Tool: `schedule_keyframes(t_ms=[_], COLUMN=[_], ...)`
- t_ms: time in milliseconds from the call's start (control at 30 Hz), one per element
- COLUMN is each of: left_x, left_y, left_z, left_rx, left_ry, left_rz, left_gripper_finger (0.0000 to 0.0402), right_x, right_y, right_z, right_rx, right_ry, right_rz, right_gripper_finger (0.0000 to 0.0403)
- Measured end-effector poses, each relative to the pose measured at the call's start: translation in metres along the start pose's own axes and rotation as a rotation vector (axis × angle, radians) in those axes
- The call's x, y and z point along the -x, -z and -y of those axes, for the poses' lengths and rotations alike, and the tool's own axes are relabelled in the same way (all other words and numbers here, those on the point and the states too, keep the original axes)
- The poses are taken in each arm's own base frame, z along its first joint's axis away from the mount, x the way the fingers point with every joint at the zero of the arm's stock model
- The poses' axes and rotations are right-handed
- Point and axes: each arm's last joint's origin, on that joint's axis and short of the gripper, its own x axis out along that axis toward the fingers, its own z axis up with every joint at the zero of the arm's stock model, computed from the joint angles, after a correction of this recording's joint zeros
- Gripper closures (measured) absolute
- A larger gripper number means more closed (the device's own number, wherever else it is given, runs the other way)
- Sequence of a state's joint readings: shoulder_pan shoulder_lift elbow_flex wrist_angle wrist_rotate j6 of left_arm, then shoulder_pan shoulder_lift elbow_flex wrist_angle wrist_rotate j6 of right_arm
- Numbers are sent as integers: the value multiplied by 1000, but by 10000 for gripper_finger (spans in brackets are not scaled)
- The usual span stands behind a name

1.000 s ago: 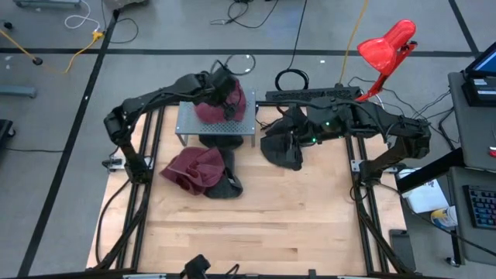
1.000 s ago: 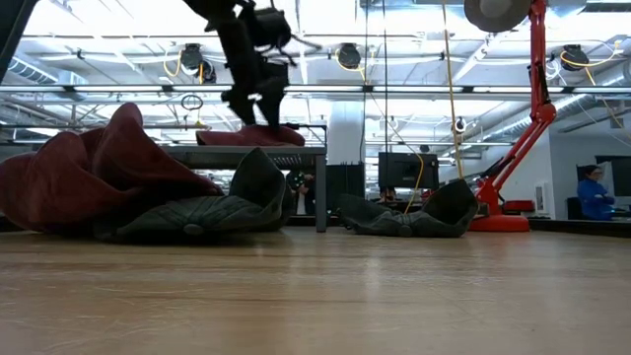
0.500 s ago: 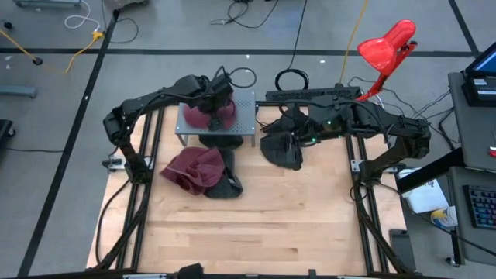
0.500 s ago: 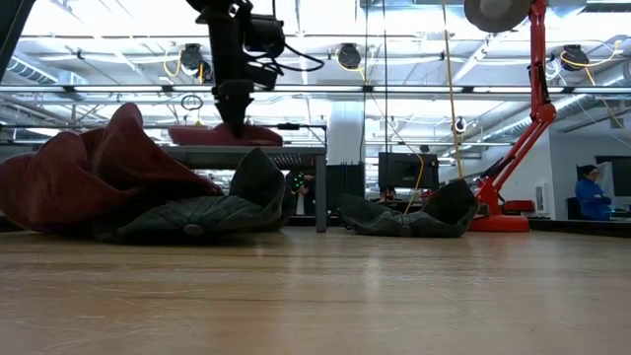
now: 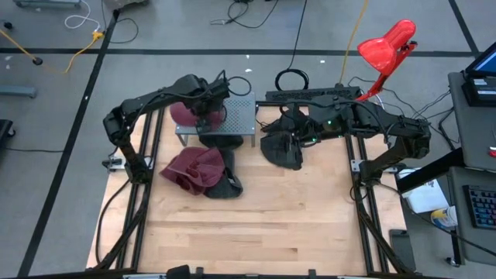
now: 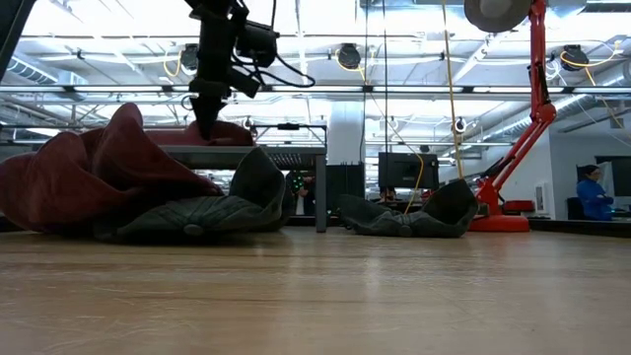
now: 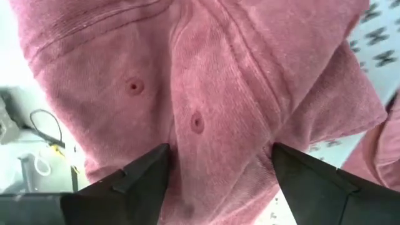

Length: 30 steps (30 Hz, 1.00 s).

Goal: Pick & Place hat
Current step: Put the right red cap on the shelf, then stack the right red cap on top of the red cap on the shelf

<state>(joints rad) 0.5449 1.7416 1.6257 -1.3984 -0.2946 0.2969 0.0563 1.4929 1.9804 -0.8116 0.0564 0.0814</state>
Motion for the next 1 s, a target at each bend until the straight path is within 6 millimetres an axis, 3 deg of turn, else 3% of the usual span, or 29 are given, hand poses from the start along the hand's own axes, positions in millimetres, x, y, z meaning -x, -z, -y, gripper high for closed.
schedule_keyframes(t_ms=[233,600,833,1000], left_x=[1,14,50,76], left_y=[3,10,20,33], left_z=[-2,-4,-4,18], left_rx=[25,148,270,312], left_ry=[-23,-29,-41,27], left_rz=[-15,33,139,166], left_gripper_finger=[107,6,36,55], right_x=[0,0,-3,-4], right_y=[0,0,0,1], right_z=[0,1,1,1], right_rx=[15,43,58,35], right_ry=[0,3,4,2], right_rz=[0,0,-5,-6], right_gripper_finger=[202,202,202,202])
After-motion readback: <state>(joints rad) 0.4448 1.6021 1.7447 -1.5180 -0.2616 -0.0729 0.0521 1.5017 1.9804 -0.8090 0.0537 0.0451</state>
